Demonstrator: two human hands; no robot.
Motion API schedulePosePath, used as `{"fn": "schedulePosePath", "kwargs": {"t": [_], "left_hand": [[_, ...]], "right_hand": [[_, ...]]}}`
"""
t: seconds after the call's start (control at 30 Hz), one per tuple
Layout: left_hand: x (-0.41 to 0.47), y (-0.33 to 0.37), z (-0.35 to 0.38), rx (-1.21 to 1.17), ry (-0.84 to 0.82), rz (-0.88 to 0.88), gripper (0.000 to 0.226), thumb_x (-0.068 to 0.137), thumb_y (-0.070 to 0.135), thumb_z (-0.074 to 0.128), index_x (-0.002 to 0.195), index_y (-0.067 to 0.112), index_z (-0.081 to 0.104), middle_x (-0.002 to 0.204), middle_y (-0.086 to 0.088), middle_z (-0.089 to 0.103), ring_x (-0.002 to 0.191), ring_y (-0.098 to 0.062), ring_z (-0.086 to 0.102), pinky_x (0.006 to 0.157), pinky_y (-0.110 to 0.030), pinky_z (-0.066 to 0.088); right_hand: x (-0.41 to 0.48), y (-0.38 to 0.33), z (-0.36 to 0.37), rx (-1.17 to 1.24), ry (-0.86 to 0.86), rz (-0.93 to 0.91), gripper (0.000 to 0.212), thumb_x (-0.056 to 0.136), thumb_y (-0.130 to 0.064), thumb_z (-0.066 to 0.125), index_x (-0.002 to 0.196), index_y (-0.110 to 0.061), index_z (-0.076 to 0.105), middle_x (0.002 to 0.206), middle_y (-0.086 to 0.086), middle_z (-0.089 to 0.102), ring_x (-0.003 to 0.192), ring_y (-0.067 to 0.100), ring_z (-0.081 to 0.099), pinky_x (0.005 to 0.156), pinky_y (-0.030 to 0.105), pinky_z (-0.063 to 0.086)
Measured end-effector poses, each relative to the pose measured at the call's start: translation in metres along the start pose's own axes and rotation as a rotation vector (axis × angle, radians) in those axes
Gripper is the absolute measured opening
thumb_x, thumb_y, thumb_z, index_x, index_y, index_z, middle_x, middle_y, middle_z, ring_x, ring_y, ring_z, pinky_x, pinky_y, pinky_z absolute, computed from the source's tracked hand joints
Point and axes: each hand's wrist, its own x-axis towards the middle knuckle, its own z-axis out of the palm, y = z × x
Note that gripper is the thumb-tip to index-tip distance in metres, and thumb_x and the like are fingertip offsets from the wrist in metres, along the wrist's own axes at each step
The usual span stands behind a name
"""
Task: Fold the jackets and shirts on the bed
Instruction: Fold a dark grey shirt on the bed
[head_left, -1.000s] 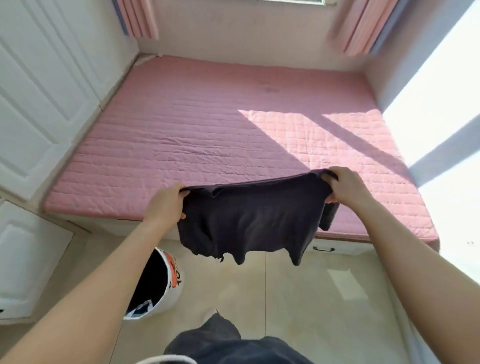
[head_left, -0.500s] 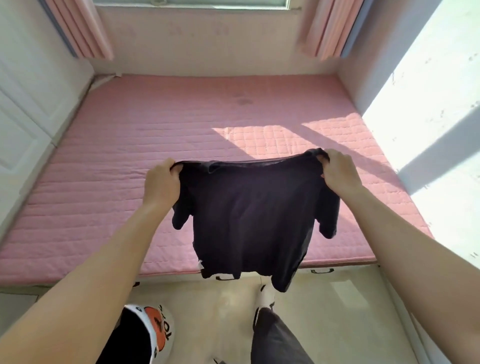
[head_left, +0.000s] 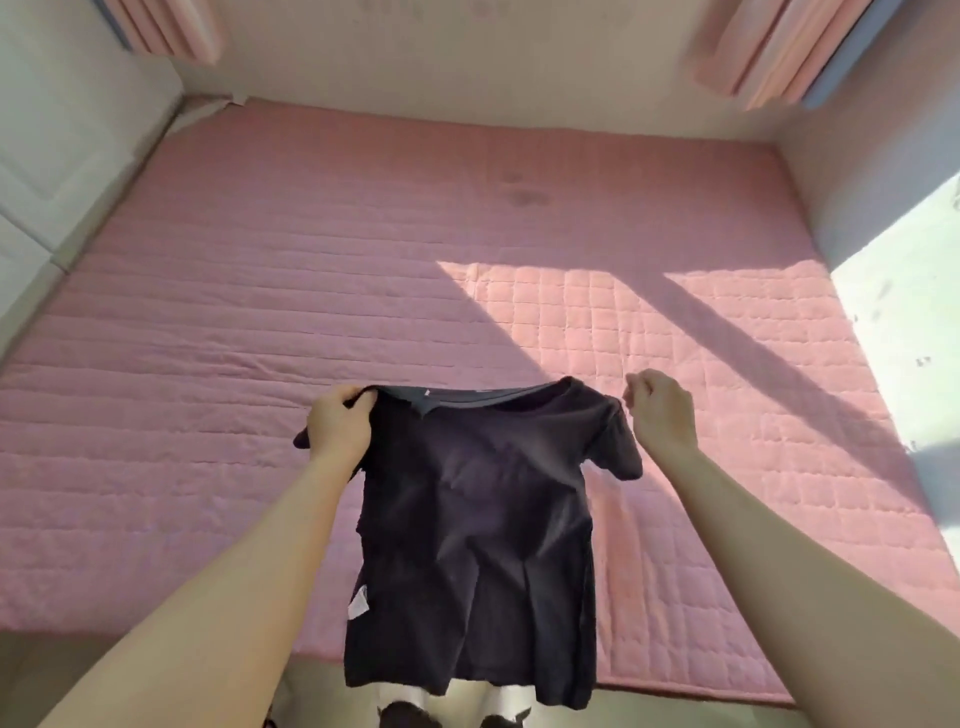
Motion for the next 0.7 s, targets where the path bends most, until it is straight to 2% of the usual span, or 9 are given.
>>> {"fn": "schedulePosePath", "kwargs": {"t": [0.1, 0.23, 0.4, 0.47, 0.5, 0.57, 0.63, 0.7], "left_hand": [[0.041, -0.026, 0.044, -0.010, -0.013, -0.035, 0.020, 0.095, 0.013, 0.056, 0.111, 0.007, 0.068, 0.111, -0.007, 0.067, 0.101, -0.022, 0.058, 0.084, -0.027, 0.040], [0.085, -0.075, 0.095, 0.027, -0.059, -0.034, 0.035, 0.093, 0.014, 0.060, 0.127, 0.015, 0.055, 0.131, -0.005, 0.055, 0.114, -0.024, 0.056, 0.096, -0.035, 0.045], [0.083, -0.176, 0.141, 0.210, -0.243, -0.133, 0.033, 0.088, 0.009, 0.063, 0.121, 0.013, 0.061, 0.128, -0.009, 0.055, 0.110, -0.024, 0.055, 0.097, -0.035, 0.043], [0.078, -0.215, 0.145, 0.292, -0.277, -0.142, 0.033, 0.088, 0.008, 0.064, 0.120, 0.012, 0.060, 0.125, -0.009, 0.053, 0.102, -0.021, 0.054, 0.096, -0.035, 0.043], [0.080, -0.231, 0.146, 0.328, -0.287, -0.122, 0.032, 0.088, 0.008, 0.063, 0.120, 0.012, 0.060, 0.123, -0.009, 0.052, 0.101, -0.021, 0.055, 0.096, -0.035, 0.043], [0.099, -0.249, 0.150, 0.358, -0.263, -0.058, 0.030, 0.089, 0.006, 0.062, 0.118, 0.011, 0.061, 0.120, -0.009, 0.050, 0.104, -0.025, 0.058, 0.096, -0.036, 0.044], [0.122, -0.252, 0.158, 0.360, -0.204, 0.034, 0.025, 0.089, 0.004, 0.061, 0.113, 0.010, 0.063, 0.117, -0.009, 0.049, 0.101, -0.027, 0.058, 0.095, -0.036, 0.045], [0.145, -0.241, 0.168, 0.340, -0.147, 0.155, 0.023, 0.089, 0.002, 0.060, 0.110, 0.010, 0.064, 0.117, -0.010, 0.048, 0.098, -0.026, 0.057, 0.094, -0.035, 0.044]], "right_hand": [[0.030, 0.026, 0.054, -0.061, -0.088, 0.043, 0.029, 0.100, -0.021, 0.041, 0.081, -0.003, 0.054, 0.081, 0.010, 0.057, 0.080, 0.030, 0.052, 0.066, 0.033, 0.028], [0.031, 0.082, 0.131, -0.127, -0.260, 0.090, 0.024, 0.099, -0.025, 0.043, 0.089, -0.007, 0.055, 0.085, 0.005, 0.056, 0.085, 0.026, 0.053, 0.071, 0.032, 0.033], [0.006, 0.156, 0.208, -0.179, -0.423, 0.186, 0.011, 0.094, -0.018, 0.050, 0.096, -0.014, 0.060, 0.100, 0.003, 0.065, 0.100, 0.024, 0.058, 0.081, 0.028, 0.038], [0.004, 0.179, 0.229, -0.229, -0.459, 0.205, 0.017, 0.092, -0.015, 0.052, 0.106, -0.014, 0.061, 0.109, 0.003, 0.062, 0.104, 0.022, 0.057, 0.082, 0.023, 0.035], [0.010, 0.187, 0.236, -0.265, -0.474, 0.175, 0.022, 0.092, -0.015, 0.052, 0.113, -0.015, 0.059, 0.115, 0.002, 0.058, 0.106, 0.022, 0.055, 0.086, 0.023, 0.034], [0.039, 0.192, 0.250, -0.321, -0.452, 0.059, 0.028, 0.092, -0.015, 0.051, 0.120, -0.016, 0.054, 0.125, 0.004, 0.051, 0.110, 0.025, 0.054, 0.097, 0.032, 0.038], [0.075, 0.179, 0.261, -0.340, -0.397, -0.055, 0.030, 0.092, -0.012, 0.051, 0.122, -0.014, 0.052, 0.130, 0.006, 0.047, 0.114, 0.028, 0.052, 0.099, 0.040, 0.041], [0.106, 0.158, 0.270, -0.342, -0.353, -0.161, 0.032, 0.093, -0.011, 0.051, 0.125, -0.013, 0.050, 0.133, 0.006, 0.042, 0.114, 0.028, 0.052, 0.097, 0.041, 0.042]]}}
